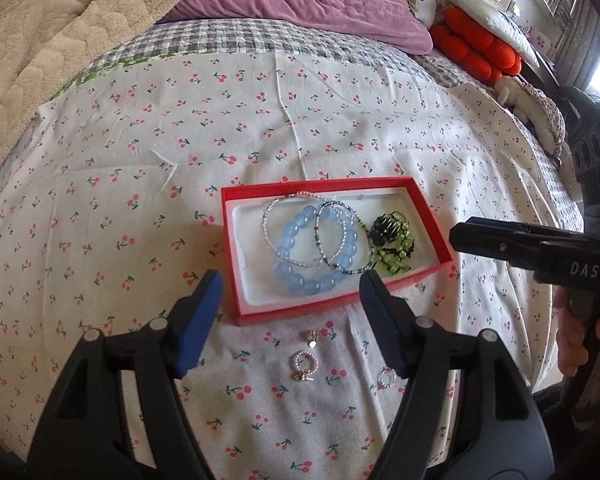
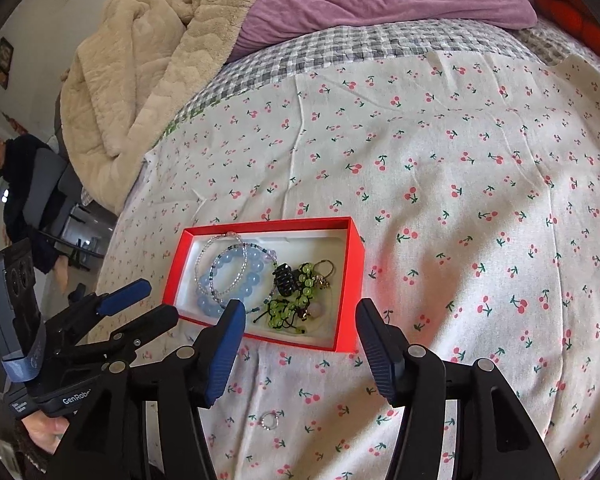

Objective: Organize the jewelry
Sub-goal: 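Move both open grippers back over the remaining earrings and rings, then grasp the small gold earring with the left gripper, then lower the gold earring into the red box and open the left gripper, then grasp the pearl ring with the left gripper while the right grasps the silver ring, then carry the pearl ring and silver ring into the red box while both grippers open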

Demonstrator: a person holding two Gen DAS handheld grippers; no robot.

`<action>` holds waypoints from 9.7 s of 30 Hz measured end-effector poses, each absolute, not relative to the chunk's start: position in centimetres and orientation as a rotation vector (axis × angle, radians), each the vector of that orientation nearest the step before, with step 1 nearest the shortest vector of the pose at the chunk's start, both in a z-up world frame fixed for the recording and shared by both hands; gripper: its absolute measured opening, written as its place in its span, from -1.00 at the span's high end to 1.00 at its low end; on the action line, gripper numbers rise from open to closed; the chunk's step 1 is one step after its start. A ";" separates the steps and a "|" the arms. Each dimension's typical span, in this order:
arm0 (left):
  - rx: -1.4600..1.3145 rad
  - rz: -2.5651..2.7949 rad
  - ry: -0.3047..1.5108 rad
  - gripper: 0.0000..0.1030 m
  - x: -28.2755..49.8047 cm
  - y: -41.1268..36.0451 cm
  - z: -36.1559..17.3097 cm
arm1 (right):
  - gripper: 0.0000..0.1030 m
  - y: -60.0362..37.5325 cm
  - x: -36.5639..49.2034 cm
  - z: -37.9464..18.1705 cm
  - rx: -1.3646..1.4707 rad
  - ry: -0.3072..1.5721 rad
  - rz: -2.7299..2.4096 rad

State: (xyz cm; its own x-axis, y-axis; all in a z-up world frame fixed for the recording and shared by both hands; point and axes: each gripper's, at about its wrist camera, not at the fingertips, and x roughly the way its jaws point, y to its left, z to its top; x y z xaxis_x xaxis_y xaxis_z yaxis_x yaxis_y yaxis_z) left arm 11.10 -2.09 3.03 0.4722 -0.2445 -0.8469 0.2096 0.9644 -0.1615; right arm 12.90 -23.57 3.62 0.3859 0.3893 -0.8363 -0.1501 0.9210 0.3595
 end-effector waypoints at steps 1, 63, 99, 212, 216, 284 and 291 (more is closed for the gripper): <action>-0.028 -0.273 1.043 -0.48 10.8 -1.9 2.9 | -0.22 -23.5 12.6 3.6 0.229 1.126 0.348; 0.197 -0.419 1.191 0.87 5.5 -1.6 -3.3 | -0.39 -16.6 9.2 -2.9 0.037 1.278 0.433; 0.161 -0.445 1.165 0.35 5.3 -0.6 -4.2 | 0.87 -13.4 11.5 -4.9 0.137 1.287 0.368; 0.146 -0.510 1.115 -0.37 4.9 -2.7 -3.9 | -0.34 -16.7 2.5 -4.1 -0.262 1.053 0.604; 0.157 -0.524 1.105 -0.26 5.3 -3.3 -4.2 | -0.02 -16.3 2.6 -4.7 -0.287 1.045 0.621; -0.090 -0.414 1.000 0.94 9.7 -1.2 2.2 | 0.62 -17.5 7.4 3.2 -0.076 0.914 0.540; -0.120 -0.385 1.024 0.94 11.7 -0.9 1.7 | 0.62 -16.8 9.5 3.1 -0.058 0.929 0.513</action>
